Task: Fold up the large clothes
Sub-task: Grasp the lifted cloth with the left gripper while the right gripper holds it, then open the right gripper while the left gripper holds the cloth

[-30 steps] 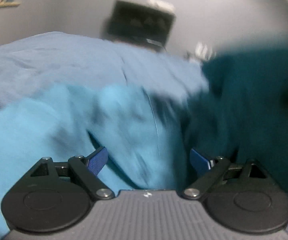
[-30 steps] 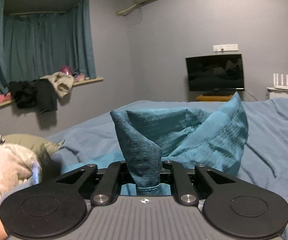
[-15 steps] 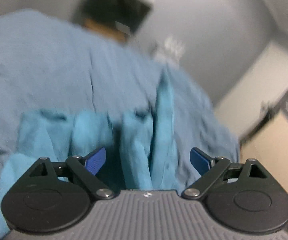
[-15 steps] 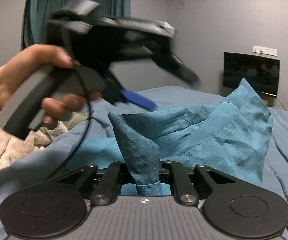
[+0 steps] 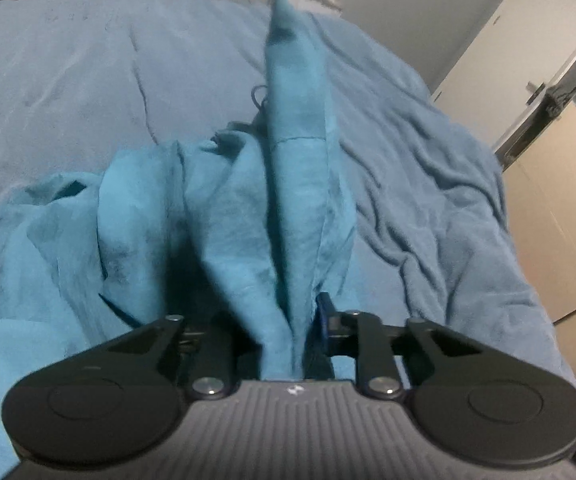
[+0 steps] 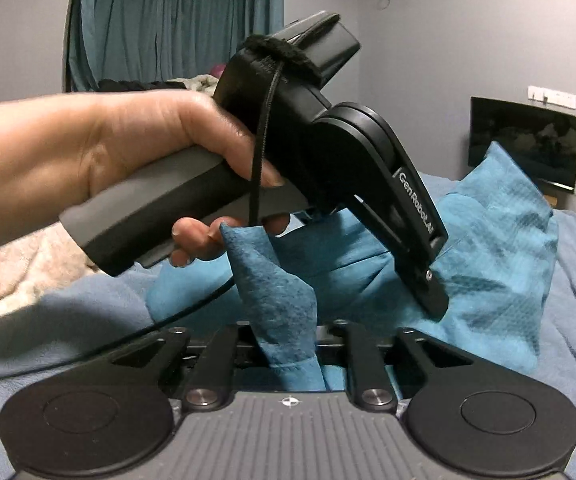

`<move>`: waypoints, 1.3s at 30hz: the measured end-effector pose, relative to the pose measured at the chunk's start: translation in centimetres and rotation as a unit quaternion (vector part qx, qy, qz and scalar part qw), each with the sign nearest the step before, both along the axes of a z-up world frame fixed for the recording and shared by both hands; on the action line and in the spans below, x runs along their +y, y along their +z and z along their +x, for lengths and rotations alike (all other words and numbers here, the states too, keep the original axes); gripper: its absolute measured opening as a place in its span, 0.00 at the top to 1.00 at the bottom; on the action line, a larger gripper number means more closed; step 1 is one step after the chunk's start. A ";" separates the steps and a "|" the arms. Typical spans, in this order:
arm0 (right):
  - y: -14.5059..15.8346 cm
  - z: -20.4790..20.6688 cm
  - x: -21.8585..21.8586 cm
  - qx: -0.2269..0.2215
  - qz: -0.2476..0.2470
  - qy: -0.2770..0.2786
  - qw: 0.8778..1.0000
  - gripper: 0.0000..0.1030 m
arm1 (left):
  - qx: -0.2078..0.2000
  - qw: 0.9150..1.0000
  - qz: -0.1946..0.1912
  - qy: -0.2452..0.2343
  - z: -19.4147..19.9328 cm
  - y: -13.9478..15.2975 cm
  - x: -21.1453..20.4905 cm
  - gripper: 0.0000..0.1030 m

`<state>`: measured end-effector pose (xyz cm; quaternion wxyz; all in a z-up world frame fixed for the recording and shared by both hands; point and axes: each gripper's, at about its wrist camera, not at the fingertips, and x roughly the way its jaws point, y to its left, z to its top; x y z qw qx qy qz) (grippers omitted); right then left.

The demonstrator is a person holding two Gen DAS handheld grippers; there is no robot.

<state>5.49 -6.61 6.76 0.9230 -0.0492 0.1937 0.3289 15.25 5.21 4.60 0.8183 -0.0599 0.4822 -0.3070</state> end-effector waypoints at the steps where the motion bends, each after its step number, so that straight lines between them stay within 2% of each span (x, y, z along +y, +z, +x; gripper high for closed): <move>1: 0.1 -0.1 -0.3 0.001 0.002 0.009 1.000 0.56 | 0.000 1.000 -0.004 0.006 0.0 0.2 0.7 0.86; 2: 0.3 -0.6 -0.6 0.004 0.004 0.017 1.000 0.32 | 0.001 1.000 -0.006 0.013 0.0 0.2 1.3 0.87; 3: 0.5 -1.4 -1.3 0.005 0.008 0.021 1.000 0.18 | 0.001 1.000 -0.008 0.018 0.2 0.0 2.0 0.88; 6: 1.1 -2.5 -4.2 0.013 0.033 0.025 0.999 0.17 | 0.013 0.999 -0.025 0.044 0.2 -0.1 5.5 0.92; 10: 1.5 0.3 -9.4 0.055 0.109 -0.043 0.992 0.17 | 0.027 0.996 -0.028 0.074 0.2 -1.3 9.6 0.92; 12: 1.0 2.9 -11.1 0.074 0.118 -0.096 0.986 0.27 | 0.036 0.995 -0.032 0.086 0.2 -2.3 10.9 0.93; 14: 0.3 5.6 -11.8 0.068 0.088 -0.135 0.985 0.34 | 0.041 0.994 -0.041 0.093 0.0 -3.2 11.7 0.93; 16: -0.9 8.4 -12.1 0.056 0.053 -0.158 0.984 0.49 | 0.042 0.993 -0.050 0.101 -0.1 -3.8 12.2 0.93; 17: -1.5 9.4 -12.1 0.057 0.048 -0.162 0.984 0.57 | 0.041 0.992 -0.054 0.104 -0.1 -4.0 12.4 0.93; 19: -2.5 12.2 -11.9 0.083 0.069 -0.146 0.983 0.63 | 0.045 0.991 -0.060 0.112 0.1 -4.5 12.9 0.93; 20: -2.9 13.6 -11.4 0.095 0.076 -0.135 0.983 0.70 | 0.047 0.990 -0.062 0.117 0.2 -4.7 13.2 0.93; 21: -3.5 14.8 -10.8 0.098 0.070 -0.128 0.984 0.73 | 0.048 0.990 -0.061 0.121 0.3 -4.8 13.5 0.93; 27: -4.6 17.0 -6.8 0.068 0.024 -0.115 0.991 0.73 | 0.055 0.985 -0.062 0.151 1.2 -5.3 16.6 0.93; 32: -5.4 19.3 -5.0 0.050 0.007 -0.112 0.992 0.73 | 0.075 0.979 -0.058 0.179 2.2 -7.4 18.7 0.93; 35: -6.9 20.5 -3.5 0.040 -0.017 -0.099 0.994 0.73 | 0.085 0.976 -0.061 0.192 2.3 -8.3 19.4 0.93; 36: -7.1 20.6 -3.4 0.037 -0.022 -0.096 0.994 0.73 | 0.080 0.976 -0.060 0.191 2.1 -8.2 19.4 0.93; 39: -7.1 20.7 -3.7 0.040 -0.014 -0.090 0.995 0.73 | 0.023 0.982 -0.041 0.182 0.7 -5.7 18.3 0.92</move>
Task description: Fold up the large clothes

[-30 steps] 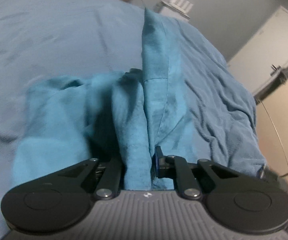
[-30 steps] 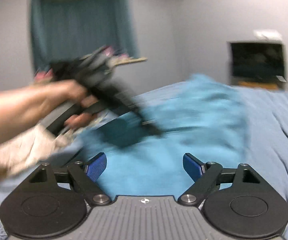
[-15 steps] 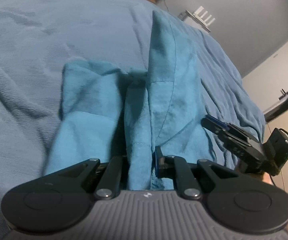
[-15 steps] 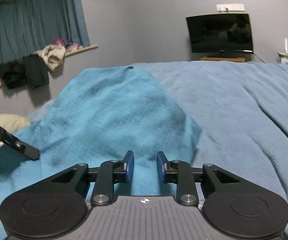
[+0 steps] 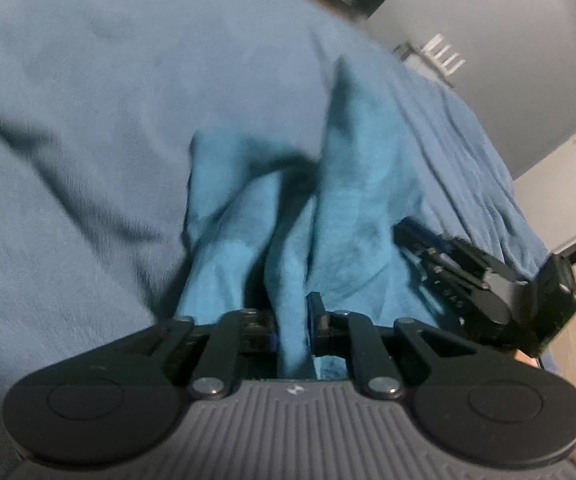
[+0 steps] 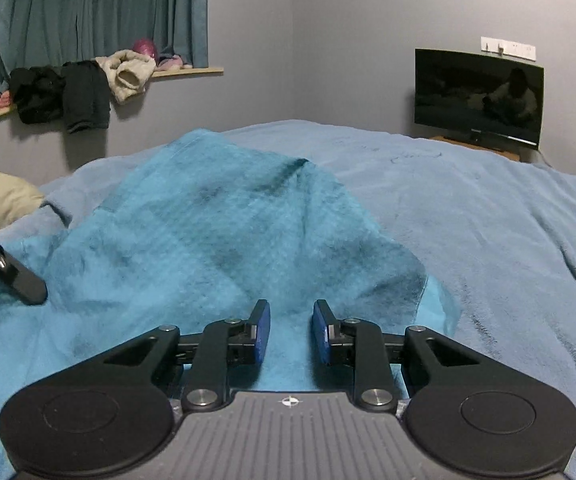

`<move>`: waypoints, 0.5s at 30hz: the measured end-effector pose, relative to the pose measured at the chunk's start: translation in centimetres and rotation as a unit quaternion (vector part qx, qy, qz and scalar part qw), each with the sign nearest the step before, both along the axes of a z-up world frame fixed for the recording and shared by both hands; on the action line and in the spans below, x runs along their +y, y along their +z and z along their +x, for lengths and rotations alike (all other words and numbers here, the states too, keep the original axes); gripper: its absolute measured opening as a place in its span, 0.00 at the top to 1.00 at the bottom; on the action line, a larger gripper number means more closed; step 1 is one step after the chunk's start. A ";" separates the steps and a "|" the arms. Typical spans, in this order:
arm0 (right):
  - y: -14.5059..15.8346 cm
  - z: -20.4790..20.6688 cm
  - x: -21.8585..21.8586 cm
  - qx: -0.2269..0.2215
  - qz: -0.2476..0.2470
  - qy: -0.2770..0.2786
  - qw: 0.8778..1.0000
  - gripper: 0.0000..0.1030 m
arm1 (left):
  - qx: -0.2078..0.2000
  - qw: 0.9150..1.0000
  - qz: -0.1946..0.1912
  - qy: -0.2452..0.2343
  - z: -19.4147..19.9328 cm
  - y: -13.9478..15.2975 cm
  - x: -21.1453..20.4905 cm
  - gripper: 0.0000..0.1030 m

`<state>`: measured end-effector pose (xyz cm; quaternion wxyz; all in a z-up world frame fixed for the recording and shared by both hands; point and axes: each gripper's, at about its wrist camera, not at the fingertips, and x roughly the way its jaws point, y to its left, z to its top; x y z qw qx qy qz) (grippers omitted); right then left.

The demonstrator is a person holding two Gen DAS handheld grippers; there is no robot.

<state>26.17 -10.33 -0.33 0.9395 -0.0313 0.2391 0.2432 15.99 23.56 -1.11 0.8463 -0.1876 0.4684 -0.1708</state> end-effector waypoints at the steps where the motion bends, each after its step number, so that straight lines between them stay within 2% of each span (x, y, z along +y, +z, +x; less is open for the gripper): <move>1: -0.1 0.0 -0.2 0.001 0.005 0.002 1.000 0.73 | -0.023 1.000 0.014 -0.004 -0.3 1.3 -0.4 0.92; 4: -0.4 0.3 -0.1 0.000 0.009 0.004 1.000 0.73 | -0.102 0.993 0.065 -0.012 -1.4 5.0 -2.3 0.89; 5: -0.4 0.2 0.0 -0.001 0.005 0.005 1.000 0.73 | -0.137 0.987 0.088 -0.015 -1.7 6.4 -3.4 0.86; 8: -0.2 0.4 1.3 -0.009 -0.008 0.011 1.000 0.73 | -0.207 0.971 0.113 -0.031 -1.6 9.7 -6.6 0.86; 9: -0.2 0.4 1.4 -0.014 -0.014 0.011 1.000 0.74 | -0.218 0.969 0.109 -0.044 -1.5 10.3 -7.6 0.82; 11: 0.0 0.2 1.1 -0.015 -0.006 0.016 1.000 0.74 | -0.210 0.968 0.114 -0.076 -0.1 10.2 -10.4 0.75; 13: 0.3 0.0 0.5 -0.013 0.019 0.018 1.000 0.73 | -0.191 0.966 0.147 -0.087 1.6 8.7 -13.1 0.75; 15: 0.7 -0.3 -0.8 -0.011 0.053 0.009 0.999 0.72 | -0.188 0.965 0.162 -0.086 3.0 7.1 -14.5 0.75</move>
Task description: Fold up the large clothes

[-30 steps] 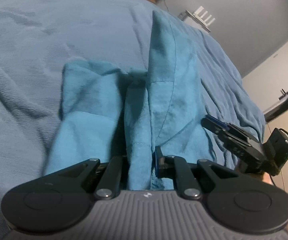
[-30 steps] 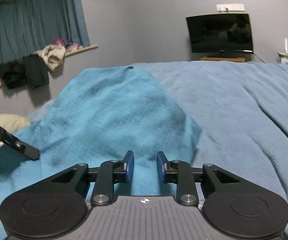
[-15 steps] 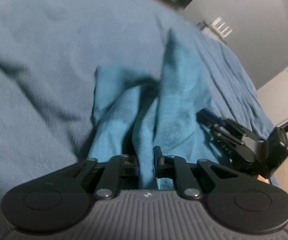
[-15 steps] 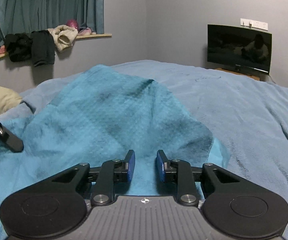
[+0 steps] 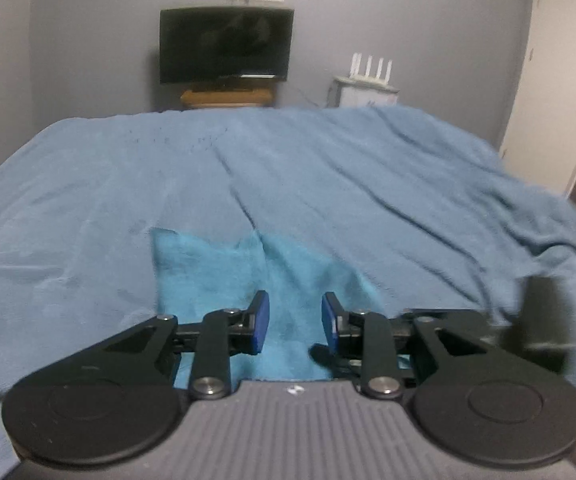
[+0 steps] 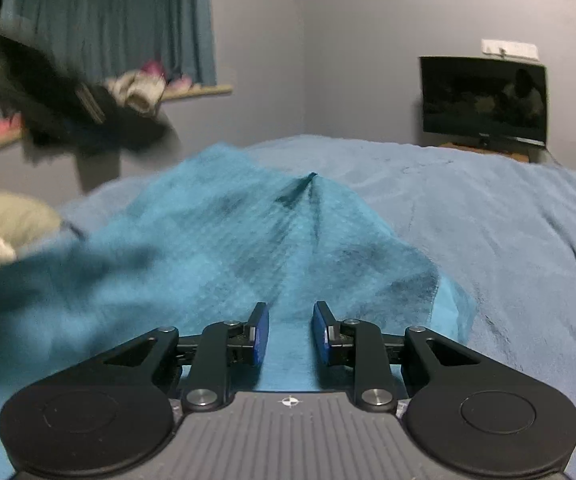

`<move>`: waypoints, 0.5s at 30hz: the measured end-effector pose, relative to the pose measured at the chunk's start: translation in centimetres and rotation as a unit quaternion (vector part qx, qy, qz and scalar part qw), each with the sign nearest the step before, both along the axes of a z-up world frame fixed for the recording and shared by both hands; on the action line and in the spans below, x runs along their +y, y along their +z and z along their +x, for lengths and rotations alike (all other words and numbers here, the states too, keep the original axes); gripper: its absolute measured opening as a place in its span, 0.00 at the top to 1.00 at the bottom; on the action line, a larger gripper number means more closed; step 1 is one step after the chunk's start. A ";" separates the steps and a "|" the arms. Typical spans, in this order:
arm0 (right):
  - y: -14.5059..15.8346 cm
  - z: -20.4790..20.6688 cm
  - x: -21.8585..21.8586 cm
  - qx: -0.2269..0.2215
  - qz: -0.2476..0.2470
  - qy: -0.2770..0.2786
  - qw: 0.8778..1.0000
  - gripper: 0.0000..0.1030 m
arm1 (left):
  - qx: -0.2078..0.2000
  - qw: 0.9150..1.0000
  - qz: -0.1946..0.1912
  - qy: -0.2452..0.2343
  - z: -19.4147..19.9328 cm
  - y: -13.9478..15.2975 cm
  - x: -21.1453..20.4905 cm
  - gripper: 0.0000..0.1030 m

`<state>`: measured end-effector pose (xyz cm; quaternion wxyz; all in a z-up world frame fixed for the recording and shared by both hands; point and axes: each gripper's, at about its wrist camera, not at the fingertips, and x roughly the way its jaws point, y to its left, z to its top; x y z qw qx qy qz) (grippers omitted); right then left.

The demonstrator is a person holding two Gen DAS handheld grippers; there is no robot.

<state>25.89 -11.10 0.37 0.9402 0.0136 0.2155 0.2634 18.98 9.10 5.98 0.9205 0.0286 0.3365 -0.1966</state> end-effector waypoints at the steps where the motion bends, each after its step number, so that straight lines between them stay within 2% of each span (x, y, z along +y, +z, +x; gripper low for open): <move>1: 0.1 -0.2 -0.7 -0.001 0.013 -0.005 1.000 0.72 | -0.005 1.000 0.008 0.002 0.8 -1.0 -0.6 0.75; 4: 0.6 -0.8 -3.0 -0.020 0.035 -0.039 0.998 0.71 | -0.027 0.997 0.064 0.015 2.2 -3.5 -1.4 0.75; 7: 0.7 0.1 -4.2 -0.040 0.010 -0.089 0.995 0.66 | -0.010 0.995 0.086 0.045 3.8 -5.7 -0.8 0.75; 10: -0.5 2.8 -5.3 0.011 0.023 -0.101 0.995 0.65 | -0.014 0.991 0.109 0.075 4.9 -7.4 0.2 0.75; 11: -1.1 3.5 -5.6 0.020 0.032 -0.104 0.994 0.63 | -0.011 0.990 0.113 0.080 5.3 -7.9 0.5 0.75; 12: -1.4 3.9 -5.7 0.021 0.034 -0.108 0.993 0.58 | -0.006 0.990 0.113 0.084 5.6 -8.4 0.8 0.73; 15: -2.4 5.4 -5.4 0.034 0.036 -0.112 0.992 0.55 | 0.005 0.988 0.108 0.107 6.9 -9.9 1.8 0.71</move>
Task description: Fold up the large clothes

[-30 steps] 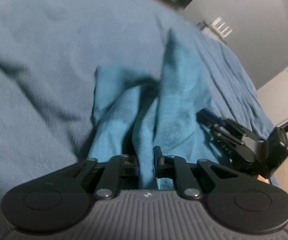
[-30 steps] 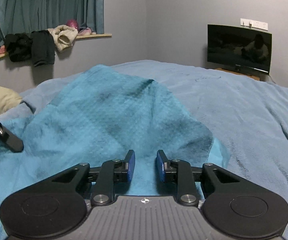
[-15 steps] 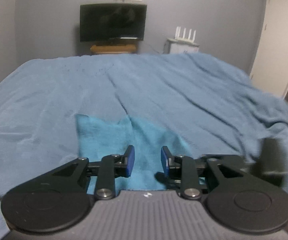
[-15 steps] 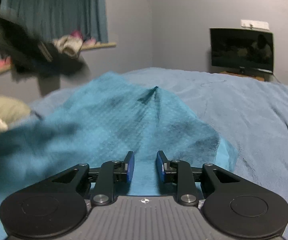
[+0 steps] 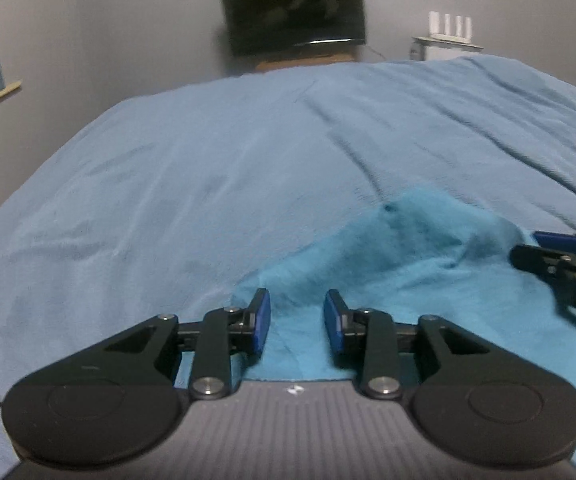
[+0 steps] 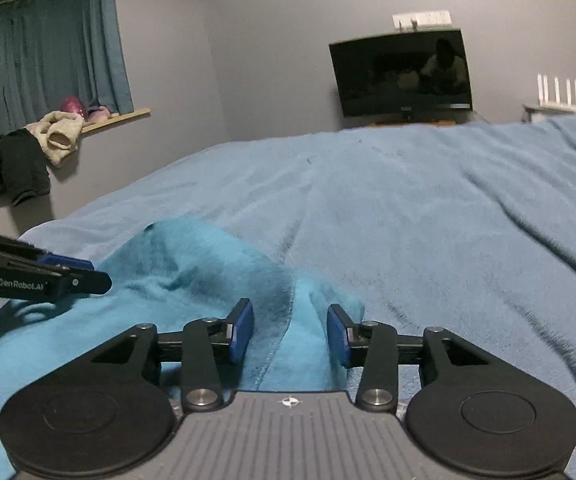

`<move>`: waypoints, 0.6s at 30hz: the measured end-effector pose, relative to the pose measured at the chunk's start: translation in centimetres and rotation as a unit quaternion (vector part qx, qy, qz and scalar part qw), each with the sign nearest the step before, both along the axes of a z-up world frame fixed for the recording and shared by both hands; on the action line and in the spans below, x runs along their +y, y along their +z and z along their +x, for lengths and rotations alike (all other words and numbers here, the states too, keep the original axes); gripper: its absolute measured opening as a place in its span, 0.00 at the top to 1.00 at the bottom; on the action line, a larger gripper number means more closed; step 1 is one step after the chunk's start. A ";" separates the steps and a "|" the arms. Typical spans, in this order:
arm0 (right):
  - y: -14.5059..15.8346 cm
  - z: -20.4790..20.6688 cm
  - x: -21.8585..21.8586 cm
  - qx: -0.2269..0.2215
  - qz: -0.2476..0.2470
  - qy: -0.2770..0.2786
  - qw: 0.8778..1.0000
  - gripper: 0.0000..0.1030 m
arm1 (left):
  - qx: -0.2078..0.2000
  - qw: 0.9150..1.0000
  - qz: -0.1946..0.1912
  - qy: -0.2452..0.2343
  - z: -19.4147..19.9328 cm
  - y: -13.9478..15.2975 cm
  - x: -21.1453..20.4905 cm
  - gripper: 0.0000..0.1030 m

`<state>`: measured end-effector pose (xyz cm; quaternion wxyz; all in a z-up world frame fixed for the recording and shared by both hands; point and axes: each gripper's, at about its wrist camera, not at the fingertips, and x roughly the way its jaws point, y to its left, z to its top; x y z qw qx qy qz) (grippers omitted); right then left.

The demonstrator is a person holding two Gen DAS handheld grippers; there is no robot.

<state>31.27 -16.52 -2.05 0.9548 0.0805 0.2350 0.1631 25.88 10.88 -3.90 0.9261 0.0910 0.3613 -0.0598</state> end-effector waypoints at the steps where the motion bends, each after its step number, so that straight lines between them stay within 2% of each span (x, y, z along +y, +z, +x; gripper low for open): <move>1: -0.3 0.4 0.1 0.003 0.003 -0.001 1.000 0.55 | 0.003 1.000 -0.001 0.010 0.4 -0.6 0.3 0.71; 3: -0.6 0.9 0.6 0.001 -0.008 0.003 1.000 0.54 | 0.009 1.000 0.000 0.030 0.8 -1.6 0.7 0.71; 6: -0.1 0.6 0.7 -0.001 -0.005 0.004 1.000 0.55 | 0.006 0.999 -0.014 0.033 0.2 -1.1 2.1 0.70; 8: 0.6 -0.6 -0.1 -0.007 0.017 0.011 1.000 0.55 | -0.004 0.999 -0.022 0.034 -0.6 0.2 2.1 0.70; 10: 1.4 -2.3 -0.9 -0.020 0.024 0.027 0.999 0.55 | -0.014 0.998 -0.045 0.031 -2.7 2.3 2.5 0.70; 13: 2.7 -5.4 -2.0 -0.016 0.014 0.067 0.998 0.55 | -0.025 0.997 -0.066 0.001 -6.8 5.1 2.5 0.67; 14: 3.1 -6.3 -2.3 -0.012 0.010 0.080 0.997 0.55 | -0.026 0.997 -0.067 -0.017 -8.7 6.0 2.2 0.64; 18: 4.4 -11.3 -2.7 -0.004 0.000 0.152 0.988 0.55 | -0.002 0.993 -0.078 -0.088 -15.2 7.2 0.0 0.62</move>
